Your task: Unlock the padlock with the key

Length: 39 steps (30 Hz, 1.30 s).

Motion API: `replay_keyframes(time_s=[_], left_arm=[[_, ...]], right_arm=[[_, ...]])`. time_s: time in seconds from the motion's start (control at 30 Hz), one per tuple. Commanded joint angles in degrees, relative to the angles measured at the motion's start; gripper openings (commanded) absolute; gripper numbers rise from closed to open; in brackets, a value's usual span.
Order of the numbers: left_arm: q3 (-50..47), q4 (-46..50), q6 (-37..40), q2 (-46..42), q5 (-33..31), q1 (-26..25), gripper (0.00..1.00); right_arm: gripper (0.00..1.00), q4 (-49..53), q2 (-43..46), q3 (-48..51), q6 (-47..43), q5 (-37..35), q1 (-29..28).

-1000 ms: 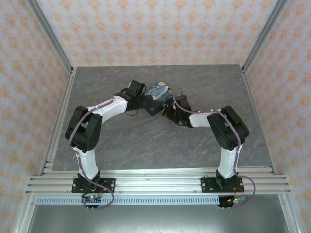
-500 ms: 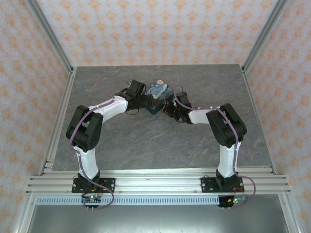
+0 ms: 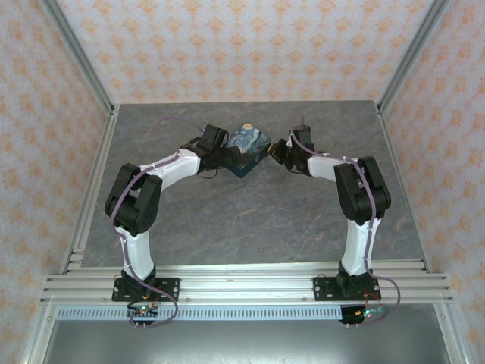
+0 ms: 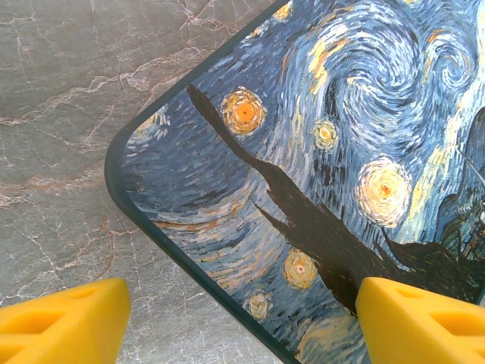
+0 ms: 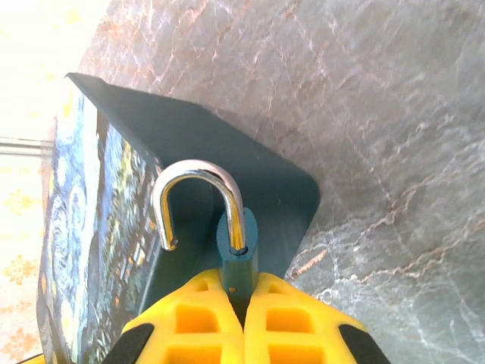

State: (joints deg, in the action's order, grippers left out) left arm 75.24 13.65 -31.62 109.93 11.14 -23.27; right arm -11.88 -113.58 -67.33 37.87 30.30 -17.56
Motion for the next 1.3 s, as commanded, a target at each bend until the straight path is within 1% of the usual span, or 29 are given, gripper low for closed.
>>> replay_keyframes(time_s=[0.0, 0.23, 0.27, 0.33, 0.37, 0.4, 0.43, 0.5, 0.57, 0.6, 0.67, 0.73, 0.8, 0.87, 0.9, 0.97, 1.03, 1.07, 1.13, 1.23, 1.27], left_arm=[[-2.90, 12.65, 1.53, 4.65, -1.65, -0.30, 0.79], [-2.25, 12.07, 2.10, 0.74, 0.73, -0.28, 0.87], [-2.28, 12.01, 2.20, -0.09, 1.24, -0.24, 0.88], [-2.20, 12.01, 2.10, -2.68, 1.65, -0.29, 0.91], [-2.21, 12.15, 2.15, -3.85, 1.90, -0.28, 0.96], [-2.26, 12.32, 1.92, -5.24, 1.92, -0.27, 0.99], [-2.31, 12.49, 1.87, -6.56, 1.83, -0.24, 1.00], [-3.02, 12.89, 1.65, -10.11, 1.07, -0.14, 1.00], [-4.05, 13.28, 1.64, -13.97, -0.23, 0.02, 1.00], [-4.82, 13.41, 1.73, -16.30, -1.10, 0.22, 1.00], [-6.00, 14.14, 2.05, -20.61, -4.23, 0.42, 1.00], [-7.14, 15.45, 2.76, -24.94, -10.14, 0.62, 1.00], [-8.76, 16.69, 3.98, -29.24, -18.61, 0.72, 1.00], [-11.08, 15.97, 6.28, -32.76, -28.23, 0.78, 1.00], [-13.71, 13.01, 8.39, -35.14, -32.67, 0.78, 1.00], [-20.38, 5.01, 12.70, -39.51, -38.67, 1.26, 1.00], [-26.11, -1.92, 15.42, -43.25, -42.10, 2.70, 1.00], [-28.78, -4.61, 16.53, -44.88, -42.82, 4.02, 1.00], [-33.35, -9.44, 16.83, -47.60, -43.14, 6.88, 1.00], [-41.03, -18.91, 19.54, -50.30, -42.94, 11.55, 1.00], [-43.21, -21.46, 20.23, -50.58, -42.47, 13.12, 1.00]], right_arm=[[0.00, 3.44, 0.87, 0.84, -2.09, 1.86, -0.01], [0.00, 0.59, 7.23, 12.53, 1.56, 3.09, 0.00], [0.10, 0.63, 8.19, 14.25, 1.70, 2.89, 0.05], [0.36, 0.65, 10.43, 17.10, 1.60, 2.23, 0.01], [0.47, 1.23, 12.01, 18.42, 1.39, 1.40, -0.01], [0.56, 2.14, 13.86, 19.47, 0.99, 0.70, -0.01], [0.62, 3.36, 15.49, 20.12, 0.60, 0.08, -0.01], [0.88, 6.79, 19.81, 21.36, -0.48, -1.85, 0.16], [0.94, 9.94, 24.18, 22.41, -1.66, -4.08, 0.35], [0.99, 11.71, 26.55, 22.71, -2.53, -5.39, 0.59], [0.99, 16.00, 31.06, 22.48, -4.49, -9.38, 1.08], [0.99, 20.52, 35.47, 21.36, -6.94, -16.81, 1.51], [0.99, 23.43, 39.86, 20.55, -9.27, -27.26, 1.82], [0.99, 23.39, 42.73, 20.53, -11.95, -37.74, 2.09], [0.99, 20.98, 44.30, 21.59, -14.24, -43.13, 2.09], [0.99, 13.36, 46.25, 25.07, -20.09, -51.08, 2.27], [0.99, 2.59, 47.75, 29.84, -26.95, -57.31, 2.49], [0.99, -1.67, 47.24, 31.66, -30.18, -59.22, 2.99], [0.99, -3.47, 44.13, 32.42, -32.41, -61.19, 4.99], [0.99, -9.33, 38.00, 34.34, -32.97, -60.84, 7.89], [0.99, -9.86, 36.34, 34.47, -34.79, -59.44, 8.32]])
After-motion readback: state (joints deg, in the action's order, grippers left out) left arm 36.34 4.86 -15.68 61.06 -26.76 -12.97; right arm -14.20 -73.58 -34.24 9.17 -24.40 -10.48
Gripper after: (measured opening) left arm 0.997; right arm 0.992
